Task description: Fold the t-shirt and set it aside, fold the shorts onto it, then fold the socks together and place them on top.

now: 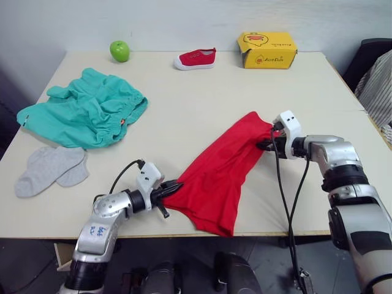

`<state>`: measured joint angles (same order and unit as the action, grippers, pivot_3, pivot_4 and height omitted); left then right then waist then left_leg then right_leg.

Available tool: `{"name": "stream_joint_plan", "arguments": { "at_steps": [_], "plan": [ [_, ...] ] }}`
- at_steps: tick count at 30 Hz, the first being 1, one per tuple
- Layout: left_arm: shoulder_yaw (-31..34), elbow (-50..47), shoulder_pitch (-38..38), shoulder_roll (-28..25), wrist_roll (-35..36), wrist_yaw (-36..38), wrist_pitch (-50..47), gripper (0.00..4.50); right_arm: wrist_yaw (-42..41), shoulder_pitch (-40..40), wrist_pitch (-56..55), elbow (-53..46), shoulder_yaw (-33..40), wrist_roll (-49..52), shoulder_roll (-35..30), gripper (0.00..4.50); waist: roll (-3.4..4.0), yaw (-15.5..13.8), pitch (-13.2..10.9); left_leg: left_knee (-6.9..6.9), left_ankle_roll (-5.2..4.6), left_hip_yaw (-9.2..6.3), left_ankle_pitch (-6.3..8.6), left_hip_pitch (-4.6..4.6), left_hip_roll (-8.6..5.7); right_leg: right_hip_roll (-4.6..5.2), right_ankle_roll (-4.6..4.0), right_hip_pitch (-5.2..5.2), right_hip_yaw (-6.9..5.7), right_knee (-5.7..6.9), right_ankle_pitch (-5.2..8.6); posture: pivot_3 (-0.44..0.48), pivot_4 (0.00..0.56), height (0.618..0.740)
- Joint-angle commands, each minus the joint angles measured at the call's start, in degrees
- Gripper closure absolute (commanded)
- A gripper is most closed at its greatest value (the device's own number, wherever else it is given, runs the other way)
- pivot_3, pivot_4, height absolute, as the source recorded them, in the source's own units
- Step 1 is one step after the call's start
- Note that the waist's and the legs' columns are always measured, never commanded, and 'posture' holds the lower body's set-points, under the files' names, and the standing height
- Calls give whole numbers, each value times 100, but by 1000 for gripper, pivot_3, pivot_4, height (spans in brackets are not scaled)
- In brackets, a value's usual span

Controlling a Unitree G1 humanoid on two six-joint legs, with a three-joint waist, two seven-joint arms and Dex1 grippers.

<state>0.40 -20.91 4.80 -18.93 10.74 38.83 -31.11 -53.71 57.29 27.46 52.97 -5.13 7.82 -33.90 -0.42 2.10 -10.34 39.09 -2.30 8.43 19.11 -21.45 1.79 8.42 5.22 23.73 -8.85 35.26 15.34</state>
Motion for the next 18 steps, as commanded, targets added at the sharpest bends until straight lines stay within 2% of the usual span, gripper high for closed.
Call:
{"name": "stream_joint_plan", "arguments": {
  "at_steps": [1,2,5,8,11,12,13,16,18],
  "plan": [
    [60,-545,-200,-34,157,-344,-378,4461,-157,322,-259,568,58,-204,-173,4500,1,-35,0,0,0,0,0,0,0,0,0,-1,0,-3,0,0,150,740],
    [69,-587,-216,-72,215,-348,-455,4244,-274,362,-228,617,69,-204,-203,4500,0,-44,0,0,-1,1,0,0,0,1,0,-3,0,-4,0,0,150,740],
    [389,-152,284,-447,602,57,-499,3541,-1149,7,419,-204,-6,-38,-563,3817,4,-87,-2,1,-1,-4,0,-3,0,3,0,-5,-5,-11,0,0,150,740],
    [485,597,1121,-883,1000,632,-635,2564,-1678,-808,1403,-1769,107,430,-988,2783,8,-191,-3,3,1,-17,-2,-16,7,9,-3,-1,-18,-18,2,0,150,740],
    [108,1560,2007,-1216,925,1105,-772,1581,-1782,-1822,2490,-3553,431,1137,-1249,1709,14,-204,1,2,1,-21,0,-18,4,9,-3,-4,-25,-21,1,0,150,740],
    [-65,1923,2326,-1236,847,1249,-719,1555,-1698,-2187,2840,-4131,552,1347,-1293,1292,14,-205,1,1,1,-21,1,-18,1,2,-2,-4,-27,-21,1,0,150,740],
    [-249,2259,2626,-1205,750,1394,-567,1555,-1643,-2549,3040,-4653,627,1506,-1337,1063,14,-206,1,1,1,-19,2,-19,0,-1,-2,-3,-29,-22,1,0,150,740],
    [-660,3533,3584,-759,479,1592,10,1555,-1272,-3570,3583,-6005,895,1956,-1261,18,11,-224,1,0,0,-17,3,-18,-4,-8,0,-4,-43,-24,0,0,150,740],
    [-828,4396,4100,-414,274,1603,461,1555,-918,-3998,3826,-6556,1043,2139,-1080,18,4,-261,2,1,0,-16,3,-18,-5,-10,3,-6,-45,-28,-2,0,150,740]
  ]
}}
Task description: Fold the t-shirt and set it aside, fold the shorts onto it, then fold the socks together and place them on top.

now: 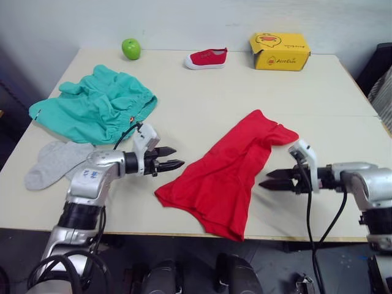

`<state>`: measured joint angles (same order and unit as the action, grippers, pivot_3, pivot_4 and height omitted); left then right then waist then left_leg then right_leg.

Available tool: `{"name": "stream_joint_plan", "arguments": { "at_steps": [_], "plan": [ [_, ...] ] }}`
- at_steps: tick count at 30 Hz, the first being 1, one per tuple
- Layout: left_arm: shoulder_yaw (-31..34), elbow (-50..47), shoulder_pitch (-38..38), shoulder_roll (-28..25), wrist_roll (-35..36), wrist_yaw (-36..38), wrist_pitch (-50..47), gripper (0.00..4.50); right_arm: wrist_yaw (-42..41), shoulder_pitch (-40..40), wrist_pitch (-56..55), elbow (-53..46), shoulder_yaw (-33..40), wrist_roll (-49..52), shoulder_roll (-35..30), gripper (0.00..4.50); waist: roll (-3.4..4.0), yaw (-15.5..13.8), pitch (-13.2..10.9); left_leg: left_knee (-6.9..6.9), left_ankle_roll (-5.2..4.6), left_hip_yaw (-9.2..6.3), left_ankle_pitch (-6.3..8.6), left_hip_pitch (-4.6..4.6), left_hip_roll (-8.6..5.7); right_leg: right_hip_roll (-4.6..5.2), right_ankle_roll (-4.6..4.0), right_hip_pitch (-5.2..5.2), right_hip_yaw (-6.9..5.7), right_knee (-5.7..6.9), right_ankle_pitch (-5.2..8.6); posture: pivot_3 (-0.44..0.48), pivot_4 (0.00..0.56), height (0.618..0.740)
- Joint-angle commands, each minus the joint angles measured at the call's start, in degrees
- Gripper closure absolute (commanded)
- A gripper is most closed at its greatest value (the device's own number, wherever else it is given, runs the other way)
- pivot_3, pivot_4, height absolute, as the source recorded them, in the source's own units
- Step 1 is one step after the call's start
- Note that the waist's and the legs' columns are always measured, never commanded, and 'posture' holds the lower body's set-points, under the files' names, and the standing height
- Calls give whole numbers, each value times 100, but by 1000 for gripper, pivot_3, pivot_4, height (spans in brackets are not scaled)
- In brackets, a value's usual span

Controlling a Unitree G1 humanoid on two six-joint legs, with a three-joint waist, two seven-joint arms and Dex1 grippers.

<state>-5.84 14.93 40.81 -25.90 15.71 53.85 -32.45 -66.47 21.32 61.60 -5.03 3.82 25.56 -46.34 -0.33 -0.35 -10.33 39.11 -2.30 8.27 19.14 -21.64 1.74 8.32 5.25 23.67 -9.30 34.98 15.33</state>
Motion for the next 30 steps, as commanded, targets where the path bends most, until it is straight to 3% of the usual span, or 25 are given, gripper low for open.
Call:
{"name": "stream_joint_plan", "arguments": {
  "at_steps": [1,8,14,17,20,28,30],
  "plan": [
    [-263,1152,671,398,-327,90,797,1555,484,-530,483,-932,182,429,221,18,-6,-17,0,1,0,1,0,0,0,-1,1,-1,-2,-2,-1,0,150,740],
    [-431,4177,1941,1387,-1128,-566,2302,1555,1352,-1241,644,-1923,-21,727,761,18,-15,48,1,-3,2,9,3,6,6,-9,3,1,-2,-10,-2,0,150,740],
    [-368,5284,2431,1778,-1502,-984,2685,1555,1791,-1396,687,-2157,-261,902,1070,18,-34,45,12,-2,-3,9,6,15,7,2,3,0,0,-24,-2,0,150,740],
    [-323,5441,2510,1891,-1561,-935,2689,1555,1928,-1430,637,-2158,-346,935,1130,604,-38,39,16,-2,-6,8,8,16,8,13,3,-1,1,-23,-2,0,150,740],
    [-341,5443,2509,2057,-1604,-777,2647,1555,2076,-1450,611,-2136,-325,989,1252,1615,-39,37,16,-2,-8,8,8,16,6,12,3,-1,1,-21,-2,0,150,740],
    [-18,5300,2310,2175,-1473,-1018,2572,4132,2135,-1358,375,-1889,-269,956,1120,4500,-39,34,16,-2,-20,8,16,12,-2,8,4,-1,-1,-12,-2,0,150,740],
    [131,5229,2203,2188,-1387,-1096,2507,4462,2102,-1275,301,-1772,-254,945,1052,4500,-39,36,16,-2,-20,8,16,12,-1,8,4,-1,0,-12,-2,0,150,740]
  ]
}}
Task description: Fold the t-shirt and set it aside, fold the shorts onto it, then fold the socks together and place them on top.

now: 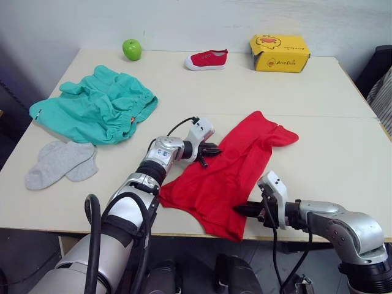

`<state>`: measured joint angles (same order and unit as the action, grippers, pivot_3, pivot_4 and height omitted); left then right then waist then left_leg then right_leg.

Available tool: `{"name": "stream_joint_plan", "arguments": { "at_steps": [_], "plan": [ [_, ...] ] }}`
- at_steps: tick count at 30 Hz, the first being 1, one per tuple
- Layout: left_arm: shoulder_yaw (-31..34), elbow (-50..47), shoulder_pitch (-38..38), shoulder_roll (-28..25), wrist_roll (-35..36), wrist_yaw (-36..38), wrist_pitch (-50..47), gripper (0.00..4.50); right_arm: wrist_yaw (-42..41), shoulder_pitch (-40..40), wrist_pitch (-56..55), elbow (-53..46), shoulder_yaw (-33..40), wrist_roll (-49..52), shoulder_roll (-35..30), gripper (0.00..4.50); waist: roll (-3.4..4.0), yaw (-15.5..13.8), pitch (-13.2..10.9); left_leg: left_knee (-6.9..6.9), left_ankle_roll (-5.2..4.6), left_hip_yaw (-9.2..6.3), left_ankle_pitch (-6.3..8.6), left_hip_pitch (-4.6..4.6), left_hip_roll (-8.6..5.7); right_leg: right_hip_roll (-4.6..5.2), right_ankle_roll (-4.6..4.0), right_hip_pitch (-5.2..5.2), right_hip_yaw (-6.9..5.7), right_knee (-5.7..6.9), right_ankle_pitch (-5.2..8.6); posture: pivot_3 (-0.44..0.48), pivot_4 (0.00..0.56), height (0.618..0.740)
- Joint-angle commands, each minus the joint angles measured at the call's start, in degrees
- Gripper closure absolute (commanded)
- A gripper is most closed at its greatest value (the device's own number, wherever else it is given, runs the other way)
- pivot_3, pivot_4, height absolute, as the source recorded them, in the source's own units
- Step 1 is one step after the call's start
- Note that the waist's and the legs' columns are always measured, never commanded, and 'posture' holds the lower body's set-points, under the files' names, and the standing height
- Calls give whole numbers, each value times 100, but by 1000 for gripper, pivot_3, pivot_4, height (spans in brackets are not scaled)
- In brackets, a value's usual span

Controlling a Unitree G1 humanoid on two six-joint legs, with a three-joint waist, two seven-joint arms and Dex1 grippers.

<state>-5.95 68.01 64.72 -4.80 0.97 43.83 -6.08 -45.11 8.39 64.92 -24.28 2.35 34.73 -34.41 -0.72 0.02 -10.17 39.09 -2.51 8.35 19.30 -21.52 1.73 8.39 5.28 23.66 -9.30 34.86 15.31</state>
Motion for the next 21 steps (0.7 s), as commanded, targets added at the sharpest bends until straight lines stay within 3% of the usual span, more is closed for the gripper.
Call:
{"name": "stream_joint_plan", "arguments": {
  "at_steps": [1,9,13,17,21],
  "plan": [
    [218,-126,-246,86,132,-121,-150,4462,-53,59,-69,217,-97,23,-173,4500,0,-1,0,0,0,0,0,0,0,0,0,0,0,0,0,0,150,740],
    [911,-1199,-1056,-154,591,-692,-234,4462,-419,663,-570,1104,-204,-140,-604,4500,0,37,0,4,1,5,-2,6,3,10,6,-2,5,-4,-3,0,150,740],
    [933,-2278,-1604,-327,660,-809,-494,4462,-720,1112,-899,1770,-418,-329,-785,4500,1,93,0,3,8,9,-5,9,9,5,6,-1,4,6,-3,0,150,740],
    [1058,-3182,-2097,-505,634,-1322,-571,4462,-967,1817,-1377,2682,-714,-620,-670,4500,1,156,0,3,8,9,-7,9,6,6,6,-2,5,14,-3,0,150,740],
    [1179,-3451,-2284,-628,691,-1613,-664,4462,-1165,2333,-1717,3362,-921,-835,-453,4500,2,156,-1,3,12,9,-10,9,8,4,5,-2,4,16,-3,0,150,740]
  ]
}}
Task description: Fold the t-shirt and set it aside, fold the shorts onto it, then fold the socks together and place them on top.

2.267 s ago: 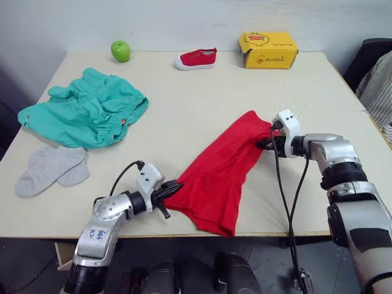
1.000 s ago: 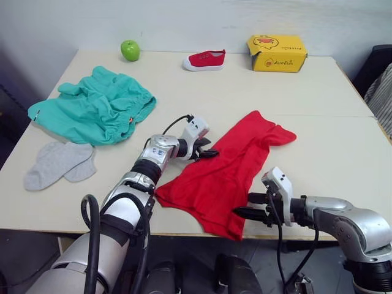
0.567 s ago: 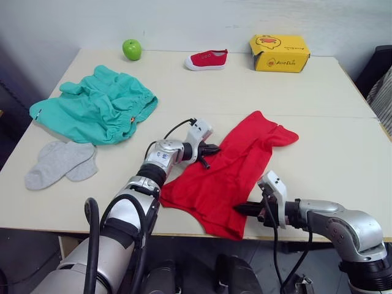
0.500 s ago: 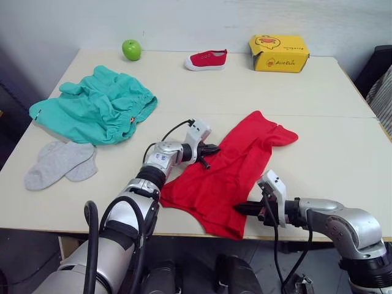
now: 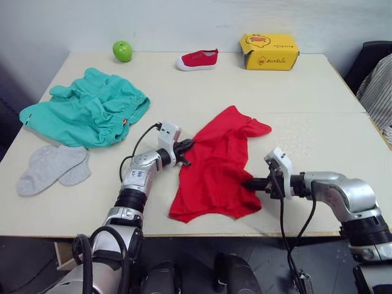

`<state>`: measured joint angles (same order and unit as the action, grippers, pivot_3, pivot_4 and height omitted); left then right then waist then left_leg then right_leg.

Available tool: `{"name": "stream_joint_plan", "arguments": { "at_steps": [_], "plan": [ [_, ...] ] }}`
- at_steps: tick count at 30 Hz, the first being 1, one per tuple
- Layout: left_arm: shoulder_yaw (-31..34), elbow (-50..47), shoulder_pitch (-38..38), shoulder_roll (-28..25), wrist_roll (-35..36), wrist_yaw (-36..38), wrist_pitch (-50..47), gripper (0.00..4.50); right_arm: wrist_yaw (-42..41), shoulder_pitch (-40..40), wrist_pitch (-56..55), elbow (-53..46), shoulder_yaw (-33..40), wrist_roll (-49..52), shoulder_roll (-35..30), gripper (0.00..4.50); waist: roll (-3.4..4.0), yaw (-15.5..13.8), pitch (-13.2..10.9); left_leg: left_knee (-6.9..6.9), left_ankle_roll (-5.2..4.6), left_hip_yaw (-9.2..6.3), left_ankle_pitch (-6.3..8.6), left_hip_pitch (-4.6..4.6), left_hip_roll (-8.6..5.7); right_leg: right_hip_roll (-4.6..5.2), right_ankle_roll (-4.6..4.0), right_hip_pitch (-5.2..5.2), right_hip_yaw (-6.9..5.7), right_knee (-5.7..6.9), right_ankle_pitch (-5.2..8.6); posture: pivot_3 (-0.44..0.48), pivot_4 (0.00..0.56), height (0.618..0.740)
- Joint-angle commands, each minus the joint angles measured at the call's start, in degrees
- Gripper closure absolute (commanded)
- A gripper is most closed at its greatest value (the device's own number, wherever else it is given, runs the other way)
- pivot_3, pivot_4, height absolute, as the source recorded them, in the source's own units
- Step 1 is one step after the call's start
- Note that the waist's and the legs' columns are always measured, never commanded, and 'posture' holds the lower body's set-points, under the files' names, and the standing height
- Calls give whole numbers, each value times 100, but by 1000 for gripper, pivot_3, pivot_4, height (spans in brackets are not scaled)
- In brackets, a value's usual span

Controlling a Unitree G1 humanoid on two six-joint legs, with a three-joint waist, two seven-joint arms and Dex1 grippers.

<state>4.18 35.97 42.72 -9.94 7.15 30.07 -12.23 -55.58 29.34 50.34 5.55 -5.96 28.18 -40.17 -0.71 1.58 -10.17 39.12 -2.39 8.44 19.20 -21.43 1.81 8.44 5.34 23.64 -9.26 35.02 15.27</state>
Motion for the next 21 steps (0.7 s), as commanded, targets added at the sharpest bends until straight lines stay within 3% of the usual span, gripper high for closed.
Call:
{"name": "stream_joint_plan", "arguments": {
  "at_steps": [1,6,8,13,15,19,20,21],
  "plan": [
    [156,-234,-102,-170,44,-249,5,4462,-142,357,-325,558,-117,-229,199,4500,0,-7,0,0,0,0,0,0,-1,-1,0,0,0,1,0,0,150,740],
    [77,-55,-40,-268,74,-80,124,4462,-171,662,-308,1024,-49,-324,421,4500,1,-6,0,0,-1,1,-1,-1,-3,-7,0,0,-2,2,0,0,150,740],
    [84,-107,-54,-306,147,34,2,4278,-309,655,-56,823,100,-85,394,4032,1,-8,0,0,-1,1,-1,-1,-4,-6,0,0,-1,1,0,0,150,740],
    [-21,-610,-335,-743,-31,187,248,2872,-705,252,-650,173,470,-49,-80,2413,6,-13,-4,-2,0,-2,0,-7,-4,-5,0,3,-1,-1,0,0,150,740],
    [-39,-1076,-627,-1040,-16,458,494,2258,-935,-5,-1578,163,645,-292,-356,1722,7,-14,-4,-4,0,-2,1,-8,-6,-6,0,4,-1,-4,0,0,150,740],
    [-25,-1777,-1369,-1758,19,1134,1085,985,-1581,-434,-4946,1045,825,-1115,-699,319,7,-3,-5,-8,2,5,5,-8,-6,-11,1,4,-3,-13,0,0,150,740],
    [-75,-1845,-1589,-2011,-87,1356,1523,659,-1826,-509,-5829,1381,784,-1318,-797,20,7,-3,-5,-9,2,7,5,-6,-5,-13,3,3,-3,-14,-1,0,150,740],
    [-108,-1904,-1791,-2217,-94,1638,1903,329,-2023,-539,-6481,1666,783,-1399,-825,0,7,0,-5,-10,3,10,6,-3,-5,-14,3,2,-2,-15,-1,0,150,740]
  ]
}}
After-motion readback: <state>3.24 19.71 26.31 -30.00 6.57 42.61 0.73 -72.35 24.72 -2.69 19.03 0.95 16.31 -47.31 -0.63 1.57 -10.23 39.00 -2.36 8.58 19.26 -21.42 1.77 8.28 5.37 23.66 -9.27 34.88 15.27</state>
